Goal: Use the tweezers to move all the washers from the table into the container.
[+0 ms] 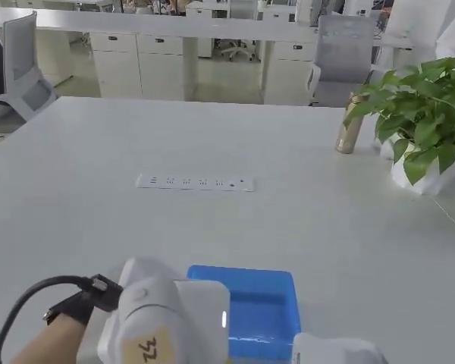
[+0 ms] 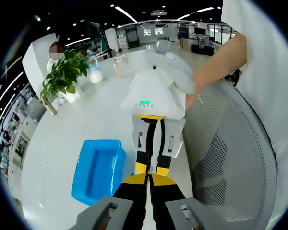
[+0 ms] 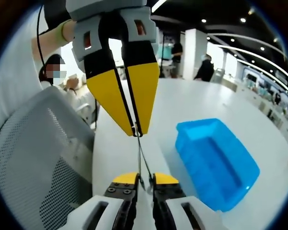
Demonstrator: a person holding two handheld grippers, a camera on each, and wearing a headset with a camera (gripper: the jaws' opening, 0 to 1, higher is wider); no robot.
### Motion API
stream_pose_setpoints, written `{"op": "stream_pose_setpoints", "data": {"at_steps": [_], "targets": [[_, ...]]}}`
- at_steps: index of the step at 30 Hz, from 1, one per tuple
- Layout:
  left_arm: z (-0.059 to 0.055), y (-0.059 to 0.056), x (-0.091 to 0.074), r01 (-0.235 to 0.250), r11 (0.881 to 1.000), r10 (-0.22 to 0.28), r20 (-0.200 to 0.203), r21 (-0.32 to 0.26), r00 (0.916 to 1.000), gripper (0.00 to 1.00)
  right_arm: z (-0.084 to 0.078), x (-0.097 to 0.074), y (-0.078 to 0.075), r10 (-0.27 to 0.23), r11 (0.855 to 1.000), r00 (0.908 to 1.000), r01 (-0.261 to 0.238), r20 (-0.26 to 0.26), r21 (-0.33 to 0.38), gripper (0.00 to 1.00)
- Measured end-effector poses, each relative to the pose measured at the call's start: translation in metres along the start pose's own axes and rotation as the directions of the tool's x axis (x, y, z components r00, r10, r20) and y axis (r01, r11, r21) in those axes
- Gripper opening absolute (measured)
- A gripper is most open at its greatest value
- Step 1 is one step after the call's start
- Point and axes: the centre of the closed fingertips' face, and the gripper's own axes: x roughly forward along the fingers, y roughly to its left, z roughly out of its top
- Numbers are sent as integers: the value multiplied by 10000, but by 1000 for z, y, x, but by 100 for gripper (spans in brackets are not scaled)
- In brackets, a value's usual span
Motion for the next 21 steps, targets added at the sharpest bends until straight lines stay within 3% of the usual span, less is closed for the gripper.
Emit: {"op": "stream_pose_setpoints", "data": {"at_steps": [6, 11, 14, 17, 19, 21], "targets": [[-1, 0, 2, 338, 9993, -337, 63, -158, 9994, 0, 12, -5, 4, 217, 9998, 9993, -216, 289, -12, 16], [-3, 2, 3, 391, 9991, -392, -31, -141, 9992, 0, 19, -5, -1, 214, 9998, 9986, -213, 480, -33, 12], [-1, 2, 5, 417, 9989, -416, 47, -193, 9991, 0, 15, -2, -4, 199, 9998, 9992, -197, 355, -57, 5], [7, 1, 8, 428, 9958, -371, 694, -815, 9969, 8, 14, -5, -1, 260, 9996, 9991, -258, 325, -79, 4], [4, 0, 9, 436, 9952, -377, 681, -874, 9970, 11, 13, -5, 0, 226, 9996, 9993, -222, 295, -151, 4], [2, -4, 10, 486, 9954, -427, 724, -825, 9965, 5, 12, -6, 0, 173, 9996, 9995, -167, 255, -241, 3]]}}
